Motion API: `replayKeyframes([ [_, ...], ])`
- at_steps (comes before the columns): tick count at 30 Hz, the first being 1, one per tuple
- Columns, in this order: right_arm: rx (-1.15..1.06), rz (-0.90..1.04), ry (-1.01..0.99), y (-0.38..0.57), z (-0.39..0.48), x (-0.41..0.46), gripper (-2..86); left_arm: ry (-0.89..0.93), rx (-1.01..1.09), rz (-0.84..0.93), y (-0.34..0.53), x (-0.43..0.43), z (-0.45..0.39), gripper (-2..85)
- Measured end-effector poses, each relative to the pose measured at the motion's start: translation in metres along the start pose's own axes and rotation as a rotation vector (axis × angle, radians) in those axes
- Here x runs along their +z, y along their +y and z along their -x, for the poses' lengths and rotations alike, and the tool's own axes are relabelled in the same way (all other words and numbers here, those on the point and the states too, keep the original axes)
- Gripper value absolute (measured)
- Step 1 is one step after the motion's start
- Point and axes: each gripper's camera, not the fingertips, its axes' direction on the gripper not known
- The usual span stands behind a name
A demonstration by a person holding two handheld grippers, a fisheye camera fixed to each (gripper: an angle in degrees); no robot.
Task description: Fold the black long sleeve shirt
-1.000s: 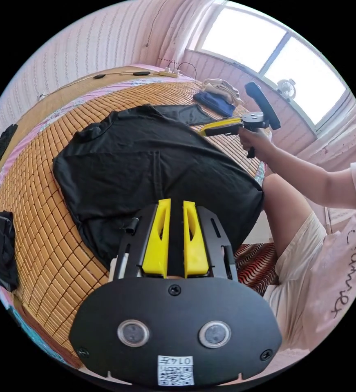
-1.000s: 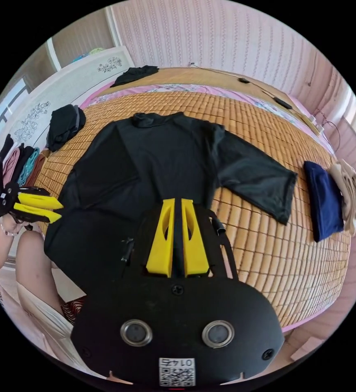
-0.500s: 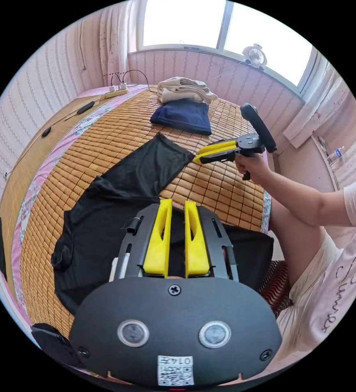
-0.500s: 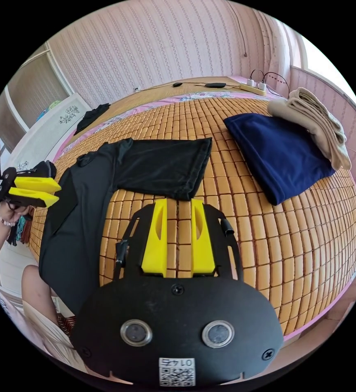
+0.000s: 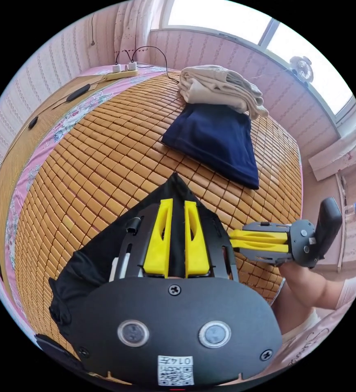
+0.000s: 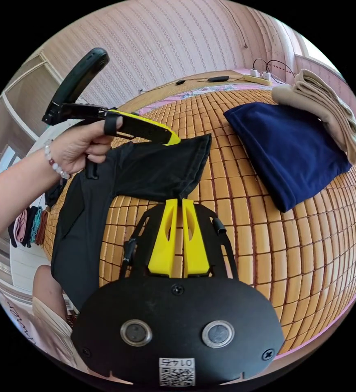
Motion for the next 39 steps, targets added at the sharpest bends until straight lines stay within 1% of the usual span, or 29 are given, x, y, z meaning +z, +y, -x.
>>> replayKeyframes([
  [4,0.002,0.001,-0.012,-0.001,-0.007,0.001,1.2,-0.024,-0.028,-0.005,-0.023,0.009,-0.004,7.0],
  [7,-0.006,0.003,-0.007,-0.002,-0.008,0.002,1.1,-0.041,-0.108,0.008,-0.032,0.016,0.002,9.1],
  [10,-0.001,0.002,-0.020,-0.003,-0.011,0.003,1.0,-0.043,-0.130,0.085,-0.033,0.028,0.012,6.6],
  [12,0.001,0.001,-0.024,-0.004,-0.011,0.004,0.9,-0.056,-0.125,0.062,-0.026,0.024,0.017,1.1],
  [13,0.000,0.000,-0.024,-0.005,-0.011,0.005,0.9,-0.060,-0.127,0.066,-0.024,0.022,0.019,0.8],
  [17,-0.003,-0.017,-0.032,-0.011,-0.008,0.006,0.9,-0.062,-0.129,0.021,-0.005,-0.007,0.036,-0.5],
  [22,-0.118,-0.162,-0.077,-0.015,0.019,-0.008,0.7,-0.060,-0.122,-0.061,0.042,-0.078,0.066,-0.7],
  [25,-0.229,-0.215,-0.128,-0.025,0.049,-0.026,0.7,-0.082,-0.141,-0.133,0.091,-0.128,0.090,-0.6],
  [27,-0.284,-0.266,-0.149,-0.029,0.074,-0.037,0.7,-0.054,-0.188,-0.228,0.145,-0.171,0.110,-0.5],
  [28,-0.332,-0.274,-0.187,-0.033,0.093,-0.042,0.8,-0.048,-0.199,-0.252,0.160,-0.181,0.114,-0.5],
  [30,-0.422,-0.244,-0.245,-0.037,0.128,-0.042,0.8,-0.051,-0.255,-0.323,0.228,-0.215,0.128,-0.3],
  [31,-0.491,-0.213,-0.276,-0.037,0.153,-0.039,0.9,-0.050,-0.272,-0.331,0.246,-0.220,0.131,-0.1],
  [32,-0.524,-0.188,-0.287,-0.037,0.165,-0.036,1.0,-0.049,-0.317,-0.346,0.285,-0.227,0.137,0.1],
  [33,-0.583,-0.112,-0.302,-0.036,0.188,-0.024,1.2,-0.035,-0.361,-0.347,0.324,-0.226,0.143,0.8],
  [34,-0.638,-0.024,-0.303,-0.032,0.209,-0.008,1.5,-0.026,-0.384,-0.338,0.343,-0.223,0.146,1.2],
  [35,-0.658,0.017,-0.298,-0.030,0.219,0.001,1.7,-0.011,-0.432,-0.305,0.378,-0.212,0.153,3.0],
  [36,-0.688,0.098,-0.280,-0.023,0.234,0.019,2.3,0.009,-0.508,-0.260,0.410,-0.199,0.162,4.5],
  [37,-0.707,0.178,-0.252,-0.017,0.247,0.036,3.0,0.030,-0.551,-0.243,0.426,-0.193,0.166,5.2],
  [39,-0.742,0.274,-0.209,-0.008,0.260,0.055,5.3,0.103,-0.632,-0.231,0.477,-0.178,0.178,6.3],
])
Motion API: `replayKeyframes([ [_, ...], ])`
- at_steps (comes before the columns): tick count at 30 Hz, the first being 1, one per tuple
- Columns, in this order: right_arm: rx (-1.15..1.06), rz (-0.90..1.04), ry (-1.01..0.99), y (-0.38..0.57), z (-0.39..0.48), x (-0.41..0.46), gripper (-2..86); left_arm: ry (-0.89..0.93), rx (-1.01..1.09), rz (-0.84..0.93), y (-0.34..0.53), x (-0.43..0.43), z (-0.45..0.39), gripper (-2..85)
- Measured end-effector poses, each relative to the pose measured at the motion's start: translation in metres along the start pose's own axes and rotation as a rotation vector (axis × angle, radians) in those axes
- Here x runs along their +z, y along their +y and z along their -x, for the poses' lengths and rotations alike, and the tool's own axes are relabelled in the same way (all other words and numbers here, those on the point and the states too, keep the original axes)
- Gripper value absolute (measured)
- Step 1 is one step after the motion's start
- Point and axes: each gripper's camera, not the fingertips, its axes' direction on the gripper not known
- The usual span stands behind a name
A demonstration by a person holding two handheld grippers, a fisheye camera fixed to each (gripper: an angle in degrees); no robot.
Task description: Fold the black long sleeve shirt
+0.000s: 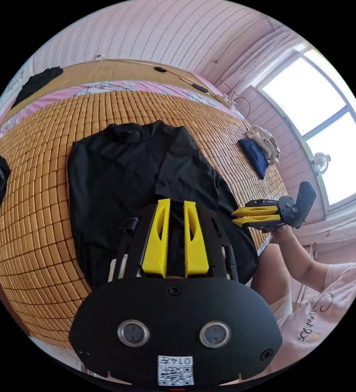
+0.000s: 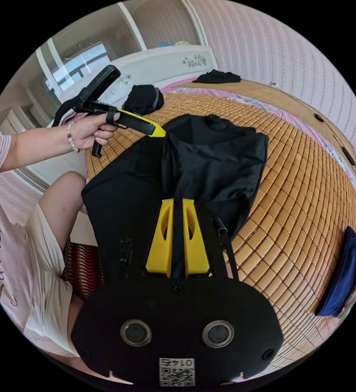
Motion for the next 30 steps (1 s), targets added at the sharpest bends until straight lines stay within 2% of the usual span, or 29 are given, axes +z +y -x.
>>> replayKeyframes([
  [3,0.014,0.066,0.035,-0.008,0.001,0.011,8.9,0.007,-0.053,-0.031,0.031,-0.013,0.038,6.3],
  [6,0.087,0.017,0.048,-0.025,-0.021,0.002,9.7,0.001,-0.103,-0.071,0.047,-0.030,0.077,5.8],
  [10,0.191,-0.023,0.203,-0.071,-0.064,-0.004,10.1,-0.054,-0.142,-0.118,0.050,-0.051,0.121,5.5],
  [15,0.239,-0.008,0.306,-0.133,-0.106,0.019,12.1,-0.120,-0.147,-0.179,0.031,-0.072,0.172,5.9],
  [20,0.345,0.008,0.237,-0.164,-0.153,0.042,11.4,-0.113,-0.182,-0.177,0.015,-0.071,0.211,8.6],
  [25,0.492,-0.033,0.105,-0.155,-0.201,0.041,1.7,-0.084,-0.221,-0.180,0.010,-0.064,0.244,9.2],
  [28,0.574,-0.077,0.017,-0.144,-0.224,0.033,0.5,-0.103,-0.219,-0.158,0.009,-0.059,0.258,6.5],
  [30,0.605,-0.091,-0.032,-0.139,-0.236,0.028,0.3,-0.104,-0.214,-0.129,0.009,-0.060,0.266,1.7],
])
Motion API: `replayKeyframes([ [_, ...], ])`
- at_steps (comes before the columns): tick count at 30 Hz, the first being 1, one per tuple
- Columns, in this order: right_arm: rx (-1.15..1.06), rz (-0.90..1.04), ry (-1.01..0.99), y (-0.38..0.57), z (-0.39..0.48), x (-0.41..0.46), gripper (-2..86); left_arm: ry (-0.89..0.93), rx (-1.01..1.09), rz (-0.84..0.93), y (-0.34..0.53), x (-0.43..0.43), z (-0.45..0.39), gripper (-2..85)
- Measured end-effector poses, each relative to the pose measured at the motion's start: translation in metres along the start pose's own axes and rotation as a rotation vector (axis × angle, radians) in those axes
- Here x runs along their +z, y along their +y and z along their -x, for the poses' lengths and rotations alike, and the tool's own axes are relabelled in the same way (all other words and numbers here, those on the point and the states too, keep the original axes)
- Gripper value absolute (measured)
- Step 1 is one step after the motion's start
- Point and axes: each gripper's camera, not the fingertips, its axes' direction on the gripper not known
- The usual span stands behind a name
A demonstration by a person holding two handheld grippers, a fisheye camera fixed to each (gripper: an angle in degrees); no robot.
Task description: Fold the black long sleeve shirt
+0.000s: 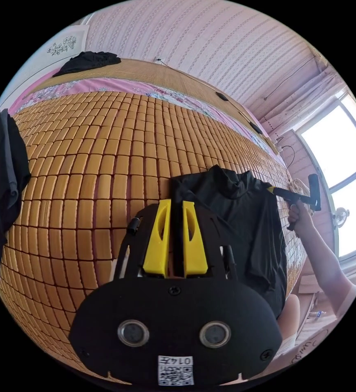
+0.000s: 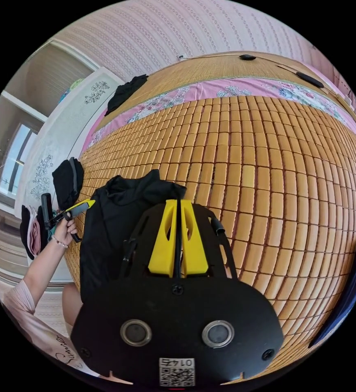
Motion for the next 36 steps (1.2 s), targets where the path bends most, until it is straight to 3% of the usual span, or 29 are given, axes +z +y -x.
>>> replayKeyframes([
  [4,0.020,-0.020,-0.002,-0.006,-0.012,-0.018,0.3,0.022,-0.003,0.012,-0.003,-0.009,0.007,-0.7],
  [15,-0.036,-0.191,0.044,-0.016,0.010,-0.104,0.3,0.028,0.029,-0.274,-0.004,-0.104,-0.016,-1.0],
  [20,-0.060,-0.209,0.025,0.002,0.014,-0.134,0.4,0.096,0.044,-0.284,0.014,-0.130,-0.028,-1.0],
  [25,-0.193,-0.117,0.009,0.073,0.022,-0.162,0.4,0.058,0.218,-0.147,0.064,-0.149,-0.052,-1.0],
  [29,-0.256,-0.083,-0.038,0.158,0.029,-0.193,0.4,0.060,0.403,-0.068,0.152,-0.185,-0.069,-1.0],
  [32,-0.188,-0.045,-0.108,0.239,0.030,-0.196,0.5,-0.024,0.482,-0.025,0.234,-0.193,-0.081,-1.0],
  [36,0.003,0.028,-0.112,0.336,0.016,-0.141,0.4,0.016,0.470,0.084,0.323,-0.157,-0.081,-1.0],
])
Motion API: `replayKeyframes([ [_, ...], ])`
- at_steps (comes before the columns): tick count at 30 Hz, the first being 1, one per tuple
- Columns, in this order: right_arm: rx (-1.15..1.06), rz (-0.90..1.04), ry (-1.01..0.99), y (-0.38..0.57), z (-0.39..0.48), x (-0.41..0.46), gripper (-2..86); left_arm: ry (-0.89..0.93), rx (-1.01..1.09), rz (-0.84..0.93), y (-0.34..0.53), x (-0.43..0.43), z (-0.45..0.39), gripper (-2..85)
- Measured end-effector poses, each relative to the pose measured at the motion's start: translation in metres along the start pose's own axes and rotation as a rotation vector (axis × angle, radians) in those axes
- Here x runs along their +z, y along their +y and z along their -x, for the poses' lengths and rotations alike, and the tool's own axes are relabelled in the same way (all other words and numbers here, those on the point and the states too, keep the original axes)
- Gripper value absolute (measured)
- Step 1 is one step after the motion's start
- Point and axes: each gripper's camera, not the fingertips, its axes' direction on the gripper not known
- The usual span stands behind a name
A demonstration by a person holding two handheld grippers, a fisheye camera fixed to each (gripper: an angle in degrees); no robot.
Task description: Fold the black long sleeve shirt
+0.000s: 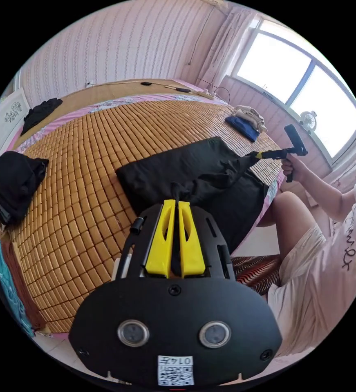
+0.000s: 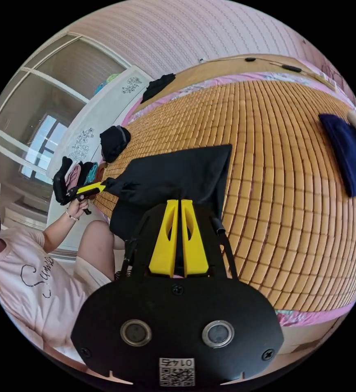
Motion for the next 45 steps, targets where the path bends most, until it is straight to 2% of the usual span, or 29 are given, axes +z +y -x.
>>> replayKeyframes([
  [3,0.093,0.013,-0.015,0.027,-0.013,0.030,0.4,-0.052,-0.053,0.108,0.023,0.037,-0.008,-1.0],
  [5,0.090,0.003,0.028,0.028,-0.008,0.030,0.5,-0.034,-0.085,0.107,0.027,0.042,-0.010,-1.0],
  [9,-0.029,-0.101,0.019,0.018,0.022,-0.013,0.5,0.016,-0.088,-0.049,0.022,0.003,-0.019,-1.0],
  [12,-0.074,-0.155,0.110,0.025,0.048,-0.042,0.6,0.017,-0.035,-0.187,0.025,-0.031,-0.033,-1.0],
  [14,-0.090,-0.144,0.127,0.033,0.059,-0.046,0.7,0.061,-0.014,-0.200,0.031,-0.036,-0.041,-1.0],
  [17,-0.056,-0.034,0.139,0.050,0.057,-0.026,1.1,0.089,-0.023,-0.082,0.046,-0.016,-0.051,-0.9],
  [20,0.036,0.076,0.176,0.066,0.042,0.013,2.2,-0.055,-0.082,0.077,0.060,0.024,-0.057,-0.6],
  [23,0.078,0.115,0.237,0.071,0.043,0.026,4.0,-0.075,-0.143,0.241,0.067,0.057,-0.060,0.1],
  [25,0.061,0.092,0.285,0.068,0.055,0.015,5.2,-0.059,-0.164,0.236,0.068,0.054,-0.062,-0.1],
  [28,-0.039,0.060,0.356,0.052,0.087,0.008,5.5,-0.138,-0.146,0.231,0.065,0.044,-0.069,-0.6],
  [30,-0.106,0.050,0.317,0.039,0.107,0.017,5.7,-0.168,-0.107,0.153,0.054,0.034,-0.082,-0.5],
  [33,-0.158,0.089,0.232,0.014,0.135,0.054,6.3,-0.095,-0.070,0.070,0.033,0.041,-0.102,0.5],
  [36,-0.171,0.143,0.284,-0.004,0.156,0.099,6.6,0.002,-0.115,-0.010,0.016,0.070,-0.112,5.1],
  [40,-0.192,0.174,0.343,-0.014,0.179,0.132,2.7,0.065,-0.152,0.105,0.003,0.123,-0.117,5.8],
  [42,-0.209,0.177,0.357,-0.018,0.188,0.132,1.1,0.045,-0.154,0.129,0.006,0.137,-0.121,0.4],
  [45,-0.241,0.146,0.262,-0.020,0.201,0.117,0.1,0.050,-0.123,0.141,0.013,0.131,-0.126,-0.7],
])
